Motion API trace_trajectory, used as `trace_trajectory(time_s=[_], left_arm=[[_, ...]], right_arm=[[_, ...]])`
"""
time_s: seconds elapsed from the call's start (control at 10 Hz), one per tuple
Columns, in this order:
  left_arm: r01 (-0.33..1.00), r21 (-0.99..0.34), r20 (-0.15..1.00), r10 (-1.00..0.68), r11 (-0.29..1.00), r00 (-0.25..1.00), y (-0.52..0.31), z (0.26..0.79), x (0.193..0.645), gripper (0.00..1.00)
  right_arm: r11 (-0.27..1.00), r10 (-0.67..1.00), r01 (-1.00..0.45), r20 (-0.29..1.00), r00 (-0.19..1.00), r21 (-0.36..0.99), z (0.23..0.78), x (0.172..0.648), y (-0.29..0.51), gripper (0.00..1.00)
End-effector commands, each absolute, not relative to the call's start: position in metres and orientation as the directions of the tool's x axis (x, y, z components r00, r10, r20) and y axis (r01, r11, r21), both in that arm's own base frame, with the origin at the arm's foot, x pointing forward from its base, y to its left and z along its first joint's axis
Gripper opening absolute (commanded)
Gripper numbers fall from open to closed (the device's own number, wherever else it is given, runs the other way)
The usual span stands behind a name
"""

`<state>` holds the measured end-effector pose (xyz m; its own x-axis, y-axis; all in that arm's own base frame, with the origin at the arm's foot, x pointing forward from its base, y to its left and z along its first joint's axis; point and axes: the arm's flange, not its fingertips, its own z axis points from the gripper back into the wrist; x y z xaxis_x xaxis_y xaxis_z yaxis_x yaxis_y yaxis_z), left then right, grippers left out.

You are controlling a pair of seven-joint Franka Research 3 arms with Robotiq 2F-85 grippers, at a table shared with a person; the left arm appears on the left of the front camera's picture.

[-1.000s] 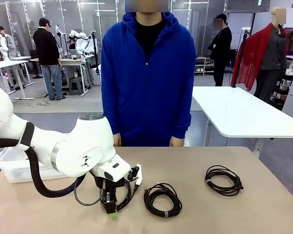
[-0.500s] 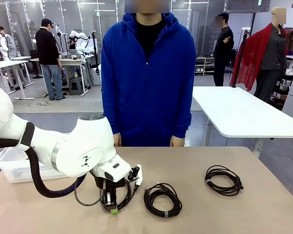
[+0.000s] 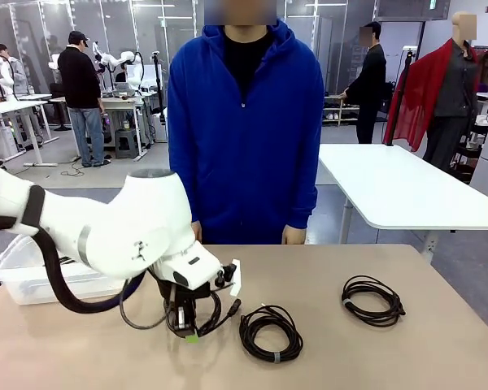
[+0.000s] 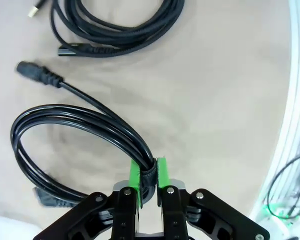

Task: Organize and store the cables.
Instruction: Place the Power Cable into the Organizing box.

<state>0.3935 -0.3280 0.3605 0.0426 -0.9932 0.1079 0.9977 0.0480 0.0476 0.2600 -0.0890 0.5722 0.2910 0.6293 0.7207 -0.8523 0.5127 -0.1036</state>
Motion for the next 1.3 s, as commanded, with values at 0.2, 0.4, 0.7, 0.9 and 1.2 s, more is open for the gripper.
trace_trajectory(time_s=[0.2,0.4,0.7,0.9,1.2], left_arm=[[0.998,0.062,0.056,-0.998,-0.006,-0.01,-0.311,0.426,0.377,0.0],[0.997,0.067,0.064,-0.998,0.026,0.022,-0.315,0.419,0.375,0.0],[0.997,0.067,0.064,-0.998,0.026,0.022,-0.315,0.419,0.375,0.0],[0.997,0.067,0.064,-0.998,0.026,0.022,-0.315,0.419,0.375,0.0],[0.965,0.257,0.163,-0.986,0.058,0.015,-0.277,0.462,0.397,0.16]], right_arm=[[0.511,0.631,-0.853,0.72,0.288,-0.107,0.573,0.259,-0.089,1.0],[0.511,0.631,-0.853,0.72,0.288,-0.107,0.573,0.259,-0.089,1.0],[0.511,0.631,-0.853,0.72,0.288,-0.107,0.573,0.259,-0.089,1.0],[0.511,0.631,-0.853,0.72,0.288,-0.107,0.573,0.259,-0.089,1.0],[0.511,0.631,-0.853,0.72,0.288,-0.107,0.573,0.259,-0.089,1.0]])
